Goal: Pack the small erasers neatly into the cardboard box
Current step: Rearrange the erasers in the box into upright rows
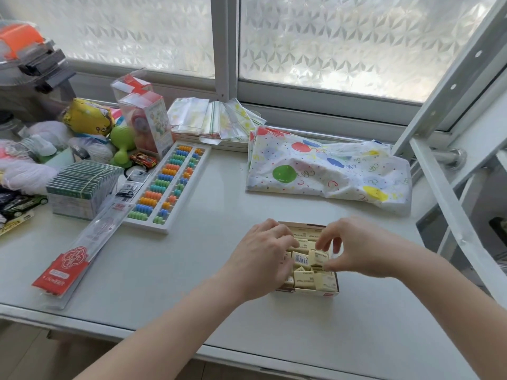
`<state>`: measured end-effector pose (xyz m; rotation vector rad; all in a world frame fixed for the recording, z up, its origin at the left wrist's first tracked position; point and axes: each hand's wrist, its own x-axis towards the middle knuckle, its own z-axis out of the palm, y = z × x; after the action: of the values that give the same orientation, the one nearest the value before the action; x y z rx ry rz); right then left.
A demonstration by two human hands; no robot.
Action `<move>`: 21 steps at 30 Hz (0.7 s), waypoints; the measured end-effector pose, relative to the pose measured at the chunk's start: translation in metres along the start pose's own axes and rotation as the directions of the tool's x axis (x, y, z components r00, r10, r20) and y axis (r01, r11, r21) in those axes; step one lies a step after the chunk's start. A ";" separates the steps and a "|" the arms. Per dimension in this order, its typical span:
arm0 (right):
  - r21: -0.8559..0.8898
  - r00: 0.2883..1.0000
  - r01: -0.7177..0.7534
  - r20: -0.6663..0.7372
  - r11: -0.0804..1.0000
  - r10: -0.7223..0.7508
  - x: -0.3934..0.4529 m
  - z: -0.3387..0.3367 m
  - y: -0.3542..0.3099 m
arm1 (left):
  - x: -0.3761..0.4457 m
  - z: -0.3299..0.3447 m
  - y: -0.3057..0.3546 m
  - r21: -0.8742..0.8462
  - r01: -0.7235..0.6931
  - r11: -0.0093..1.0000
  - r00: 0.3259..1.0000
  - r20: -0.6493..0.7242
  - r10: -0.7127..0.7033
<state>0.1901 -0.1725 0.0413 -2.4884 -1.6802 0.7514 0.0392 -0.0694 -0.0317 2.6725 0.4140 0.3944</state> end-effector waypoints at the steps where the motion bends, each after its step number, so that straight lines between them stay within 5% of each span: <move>1: -0.014 1.000 0.019 -0.016 1.000 -0.019 0.000 0.006 0.000 | 0.001 0.002 0.004 -0.014 -0.004 1.000 1.000 0.008 0.004; 9: -0.038 0.986 0.116 -0.114 0.992 -0.120 0.010 0.025 0.006 | 0.003 0.006 0.010 0.007 -0.008 1.000 0.992 0.125 0.007; 13: 0.353 0.979 0.084 -0.204 0.932 -0.011 0.006 0.008 0.018 | 0.003 0.006 0.011 -0.021 0.016 1.000 0.992 0.127 -0.013; 15: 0.681 0.955 0.102 -0.270 0.725 0.120 0.003 -0.003 0.025 | 0.004 0.006 0.012 -0.026 0.009 1.000 0.991 0.131 -0.005; 17: 0.919 0.957 0.081 -0.180 0.386 0.229 -0.001 -0.009 0.030 | 0.006 0.007 0.015 0.016 -0.012 1.000 0.988 0.153 0.009; 21: 0.979 0.990 -0.048 0.073 -0.197 0.124 -0.009 0.000 0.037 | 0.012 0.009 0.020 0.101 -0.009 0.995 0.984 0.181 -0.009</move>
<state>0.2193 -0.1949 0.0338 -1.2220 -0.2328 1.2675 0.0574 -0.0857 -0.0291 2.7764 0.3881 0.1310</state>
